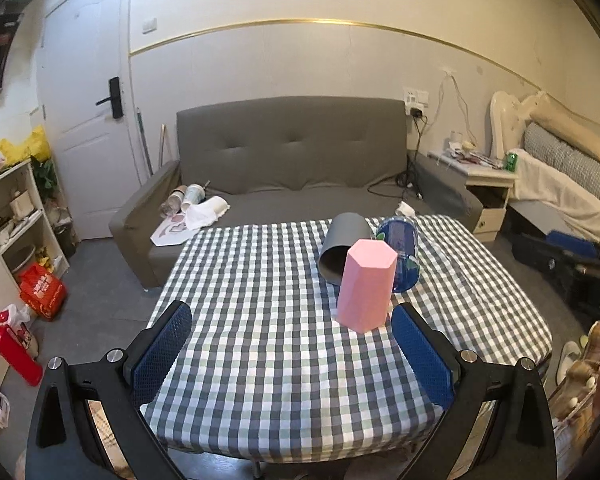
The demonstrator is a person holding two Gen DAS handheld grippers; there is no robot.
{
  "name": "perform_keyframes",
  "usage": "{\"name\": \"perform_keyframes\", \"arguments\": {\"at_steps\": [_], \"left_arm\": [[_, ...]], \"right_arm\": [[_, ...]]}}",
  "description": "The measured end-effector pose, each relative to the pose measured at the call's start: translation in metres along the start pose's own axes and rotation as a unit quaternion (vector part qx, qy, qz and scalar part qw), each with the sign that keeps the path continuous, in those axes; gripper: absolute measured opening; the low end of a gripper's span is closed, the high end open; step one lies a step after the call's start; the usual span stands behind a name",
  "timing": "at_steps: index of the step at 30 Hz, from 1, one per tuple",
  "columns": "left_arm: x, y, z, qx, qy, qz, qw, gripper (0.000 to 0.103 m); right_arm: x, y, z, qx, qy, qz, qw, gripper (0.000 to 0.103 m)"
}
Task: Flip cup upside down
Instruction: 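Lower the cup rim-down onto the tablecloth beside the grey tube, open right tool, then withdraw the right tool up and away from the cup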
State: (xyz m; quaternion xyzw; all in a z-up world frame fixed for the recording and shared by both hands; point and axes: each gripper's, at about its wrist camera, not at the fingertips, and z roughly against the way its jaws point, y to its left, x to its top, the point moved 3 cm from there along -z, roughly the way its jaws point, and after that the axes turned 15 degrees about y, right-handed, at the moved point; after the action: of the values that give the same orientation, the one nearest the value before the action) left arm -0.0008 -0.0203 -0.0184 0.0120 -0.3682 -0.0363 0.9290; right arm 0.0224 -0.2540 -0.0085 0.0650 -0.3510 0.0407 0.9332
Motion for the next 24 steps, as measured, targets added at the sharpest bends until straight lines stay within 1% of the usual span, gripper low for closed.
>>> {"name": "perform_keyframes", "arguments": {"at_steps": [6, 11, 13, 15, 17, 20, 24], "left_arm": [[-0.006, 0.002, 0.005, 0.015, -0.011, 0.009, 0.9998, 0.103], [-0.011, 0.004, 0.001, 0.018, -0.015, 0.006, 0.9997, 0.103], [-0.012, 0.008, -0.002, 0.018, -0.014, 0.009, 0.9997, 0.103], [-0.011, 0.011, -0.004, 0.012, -0.009, 0.015, 0.9998, 0.103], [-0.010, 0.013, -0.005, 0.014, -0.009, 0.021, 0.9997, 0.103], [-0.010, 0.015, -0.007, 0.014, -0.003, 0.021, 0.9997, 0.103], [-0.011, 0.016, -0.007, 0.015, -0.002, 0.020, 0.9997, 0.103]], "right_arm": [[-0.017, -0.001, 0.005, -0.006, -0.010, -0.001, 1.000, 0.074], [-0.027, 0.000, -0.003, -0.024, -0.009, 0.007, 1.000, 0.074], [-0.030, 0.000, -0.010, -0.028, 0.000, 0.007, 1.000, 0.074], [-0.032, -0.002, -0.015, -0.028, 0.007, 0.003, 1.000, 0.087], [-0.032, -0.004, -0.016, -0.026, 0.004, -0.003, 1.000, 0.091], [-0.031, -0.002, -0.017, -0.029, 0.004, -0.002, 1.000, 0.092], [-0.032, -0.001, -0.018, -0.031, 0.004, 0.002, 1.000, 0.098]]}}
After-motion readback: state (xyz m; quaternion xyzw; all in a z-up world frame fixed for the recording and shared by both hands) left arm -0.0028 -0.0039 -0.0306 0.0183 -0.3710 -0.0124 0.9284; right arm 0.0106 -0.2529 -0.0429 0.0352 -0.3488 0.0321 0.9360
